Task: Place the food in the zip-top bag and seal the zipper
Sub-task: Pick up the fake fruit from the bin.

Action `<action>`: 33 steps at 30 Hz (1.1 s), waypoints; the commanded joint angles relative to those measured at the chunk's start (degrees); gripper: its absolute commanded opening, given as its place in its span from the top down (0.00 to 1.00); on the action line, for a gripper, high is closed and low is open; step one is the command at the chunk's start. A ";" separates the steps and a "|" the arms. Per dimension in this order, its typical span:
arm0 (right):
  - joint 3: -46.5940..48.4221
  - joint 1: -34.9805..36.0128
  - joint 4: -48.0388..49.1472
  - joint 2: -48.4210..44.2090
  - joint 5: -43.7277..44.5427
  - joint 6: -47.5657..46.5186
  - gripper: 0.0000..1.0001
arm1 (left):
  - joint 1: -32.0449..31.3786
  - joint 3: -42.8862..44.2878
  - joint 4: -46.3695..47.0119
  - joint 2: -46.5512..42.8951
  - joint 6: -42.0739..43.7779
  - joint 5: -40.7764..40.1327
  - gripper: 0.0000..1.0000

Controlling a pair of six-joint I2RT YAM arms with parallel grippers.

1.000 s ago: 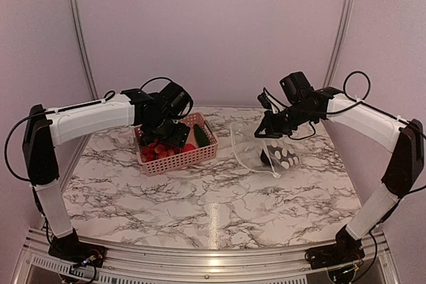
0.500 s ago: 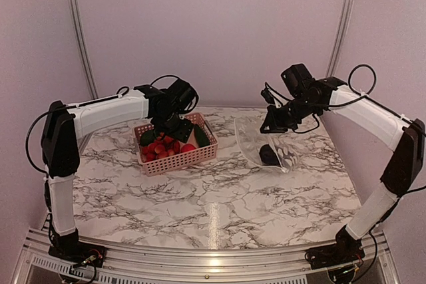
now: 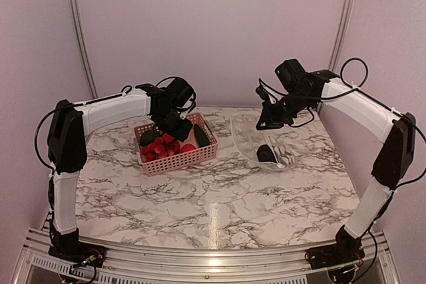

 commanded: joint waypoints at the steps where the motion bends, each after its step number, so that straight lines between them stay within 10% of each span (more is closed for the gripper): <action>1: 2.22 0.49 -2.73 -0.43 -0.86 -0.81 1.00 | 0.47 2.72 -0.96 3.65 4.14 0.39 0.45; 33: -4.70 0.43 -5.45 -7.05 0.00 0.83 1.00 | 0.53 6.87 -1.24 10.30 4.07 -5.70 0.93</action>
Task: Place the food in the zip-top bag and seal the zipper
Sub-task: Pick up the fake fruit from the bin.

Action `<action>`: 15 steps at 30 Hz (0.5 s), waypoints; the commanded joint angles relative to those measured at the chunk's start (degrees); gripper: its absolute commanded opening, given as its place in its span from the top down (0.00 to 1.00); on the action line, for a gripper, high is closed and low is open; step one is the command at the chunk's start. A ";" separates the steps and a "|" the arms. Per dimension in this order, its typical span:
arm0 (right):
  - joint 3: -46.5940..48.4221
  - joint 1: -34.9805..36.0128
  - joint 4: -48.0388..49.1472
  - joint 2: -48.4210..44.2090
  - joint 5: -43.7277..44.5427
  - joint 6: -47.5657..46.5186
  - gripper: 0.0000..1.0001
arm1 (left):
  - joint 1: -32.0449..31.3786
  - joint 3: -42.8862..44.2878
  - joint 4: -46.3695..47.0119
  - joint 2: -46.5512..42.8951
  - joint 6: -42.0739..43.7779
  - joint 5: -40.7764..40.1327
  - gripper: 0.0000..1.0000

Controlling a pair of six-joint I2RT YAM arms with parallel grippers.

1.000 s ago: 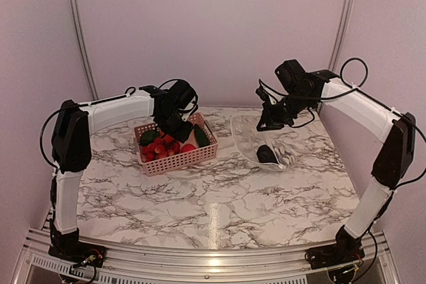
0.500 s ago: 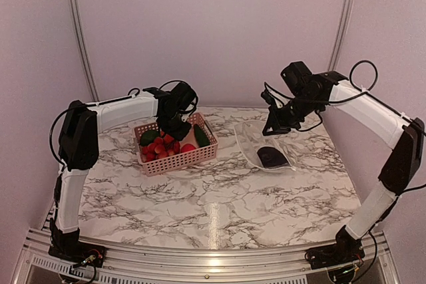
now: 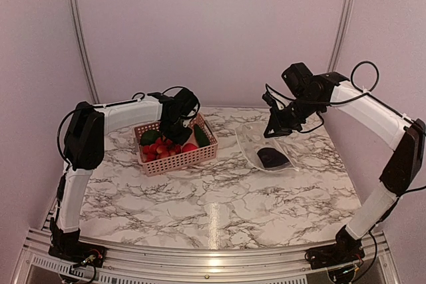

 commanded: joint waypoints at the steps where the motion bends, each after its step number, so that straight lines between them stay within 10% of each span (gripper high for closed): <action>1: -0.63 0.47 -0.34 -1.76 0.13 0.26 1.00 | -0.89 1.61 -0.98 -0.78 -0.36 -1.40 0.94; 15: -1.13 0.57 3.07 -1.12 -1.88 0.39 1.00 | -5.52 -2.02 0.95 -16.37 -7.33 -4.65 1.00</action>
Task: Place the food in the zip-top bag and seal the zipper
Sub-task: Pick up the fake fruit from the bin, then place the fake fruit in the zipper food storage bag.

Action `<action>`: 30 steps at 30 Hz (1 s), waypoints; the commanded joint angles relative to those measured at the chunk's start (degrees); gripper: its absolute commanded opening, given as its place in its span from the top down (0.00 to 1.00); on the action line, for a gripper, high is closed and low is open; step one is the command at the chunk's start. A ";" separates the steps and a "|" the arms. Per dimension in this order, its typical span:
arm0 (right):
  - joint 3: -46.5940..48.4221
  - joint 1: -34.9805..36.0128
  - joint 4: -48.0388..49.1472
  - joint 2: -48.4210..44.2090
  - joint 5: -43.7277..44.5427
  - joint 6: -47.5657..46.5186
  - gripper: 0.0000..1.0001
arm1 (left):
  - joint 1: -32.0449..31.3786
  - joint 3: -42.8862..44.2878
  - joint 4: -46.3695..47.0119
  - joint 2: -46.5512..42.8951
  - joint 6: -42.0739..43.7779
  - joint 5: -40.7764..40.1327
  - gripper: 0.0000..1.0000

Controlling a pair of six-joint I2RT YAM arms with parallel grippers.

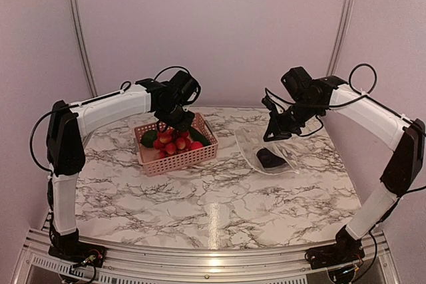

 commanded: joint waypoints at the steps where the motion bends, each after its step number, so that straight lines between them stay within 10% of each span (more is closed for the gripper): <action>1: 1.97 0.55 1.51 -0.49 -1.57 0.47 1.00 | -2.28 -0.23 0.59 -6.95 -2.33 -2.26 1.00; 11: 5.32 0.60 1.77 2.29 -2.70 0.71 1.00 | -4.59 -1.97 5.30 -17.34 -5.92 6.22 1.00; 30: 12.57 0.75 -0.89 4.70 -6.41 4.83 1.00 | -8.34 -15.62 44.95 -28.98 -14.95 25.58 1.00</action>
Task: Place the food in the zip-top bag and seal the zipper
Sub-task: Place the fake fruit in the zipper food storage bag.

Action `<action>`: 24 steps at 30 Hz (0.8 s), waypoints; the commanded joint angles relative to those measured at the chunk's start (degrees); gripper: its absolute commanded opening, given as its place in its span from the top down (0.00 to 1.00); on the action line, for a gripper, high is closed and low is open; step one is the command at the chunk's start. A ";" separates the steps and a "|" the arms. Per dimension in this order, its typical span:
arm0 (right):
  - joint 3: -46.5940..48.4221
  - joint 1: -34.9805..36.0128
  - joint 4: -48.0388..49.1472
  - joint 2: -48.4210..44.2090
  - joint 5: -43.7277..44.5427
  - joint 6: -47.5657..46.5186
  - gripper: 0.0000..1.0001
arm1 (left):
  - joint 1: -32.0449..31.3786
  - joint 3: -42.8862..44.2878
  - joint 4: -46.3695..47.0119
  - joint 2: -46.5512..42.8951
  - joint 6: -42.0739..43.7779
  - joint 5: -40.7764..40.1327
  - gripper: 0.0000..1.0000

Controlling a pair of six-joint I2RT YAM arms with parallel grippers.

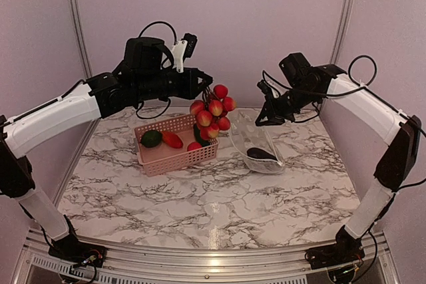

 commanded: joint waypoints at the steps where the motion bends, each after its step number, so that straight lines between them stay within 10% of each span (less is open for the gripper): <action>1: 2.96 0.66 -1.09 0.69 -2.61 2.38 1.00 | -1.33 0.27 15.98 -2.17 -6.10 6.30 1.00; 24: 3.47 0.62 2.82 -1.70 -9.10 8.89 1.00 | -2.44 -6.13 42.90 7.62 -23.07 15.58 1.00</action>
